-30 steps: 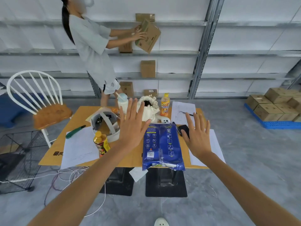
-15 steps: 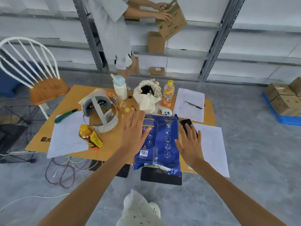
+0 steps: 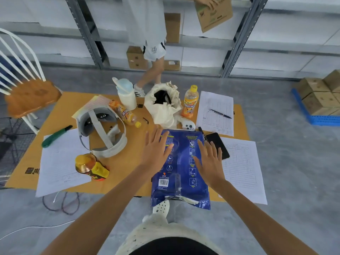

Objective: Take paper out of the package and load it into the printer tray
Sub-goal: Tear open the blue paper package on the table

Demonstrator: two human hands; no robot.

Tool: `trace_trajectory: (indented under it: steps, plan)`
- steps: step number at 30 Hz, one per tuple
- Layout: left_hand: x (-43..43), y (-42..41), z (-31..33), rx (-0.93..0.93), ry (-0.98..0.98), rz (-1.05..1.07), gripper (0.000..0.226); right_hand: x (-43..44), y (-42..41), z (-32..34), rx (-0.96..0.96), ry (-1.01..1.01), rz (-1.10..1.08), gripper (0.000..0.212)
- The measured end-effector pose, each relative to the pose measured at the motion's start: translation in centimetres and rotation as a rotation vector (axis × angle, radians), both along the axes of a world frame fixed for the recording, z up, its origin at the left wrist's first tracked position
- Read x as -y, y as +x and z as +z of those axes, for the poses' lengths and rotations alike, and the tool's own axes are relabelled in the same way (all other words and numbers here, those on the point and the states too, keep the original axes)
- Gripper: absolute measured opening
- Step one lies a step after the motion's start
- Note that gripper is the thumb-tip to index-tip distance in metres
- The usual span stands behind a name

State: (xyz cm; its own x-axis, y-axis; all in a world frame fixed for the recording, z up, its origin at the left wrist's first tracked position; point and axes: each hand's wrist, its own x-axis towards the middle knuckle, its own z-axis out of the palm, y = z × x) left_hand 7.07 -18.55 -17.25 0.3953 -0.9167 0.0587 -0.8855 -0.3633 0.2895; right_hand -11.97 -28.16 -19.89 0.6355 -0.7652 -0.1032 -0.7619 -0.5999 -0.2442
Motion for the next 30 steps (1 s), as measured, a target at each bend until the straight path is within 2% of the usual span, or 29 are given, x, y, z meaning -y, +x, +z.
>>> trace_trajectory:
  steps: [6, 14, 17, 22, 25, 30]
  plan:
    - [0.4, 0.5, -2.5, -0.097, 0.032, -0.087, 0.033, -0.7, 1.7, -2.1, -0.022, 0.097, -0.085, 0.051]
    - [0.7, -0.3, -6.3, -0.337, 0.357, -0.154, 0.02, -2.0, 2.4, -4.4, -0.103, 0.389, -0.03, 0.026]
    - [0.2, -1.3, -7.7, -0.575, 0.47, -0.024, 0.021, -2.6, 2.5, -5.2, -0.101, 0.503, -0.075, 0.023]
    - [0.2, -3.6, -9.8, -0.807, 0.534, 0.221, 0.022, -3.2, 3.2, -7.0, -0.064, 0.675, -0.253, 0.018]
    - [0.7, -4.7, -10.0, -0.85, 0.528, 0.34, 0.017, -3.6, 3.6, -8.0, -0.019, 0.726, -0.374, 0.016]
    - [0.9, -6.1, -9.4, -0.902, 0.525, 0.499, 0.025, -4.0, 4.0, -8.4, 0.025, 0.762, -0.563, 0.017]
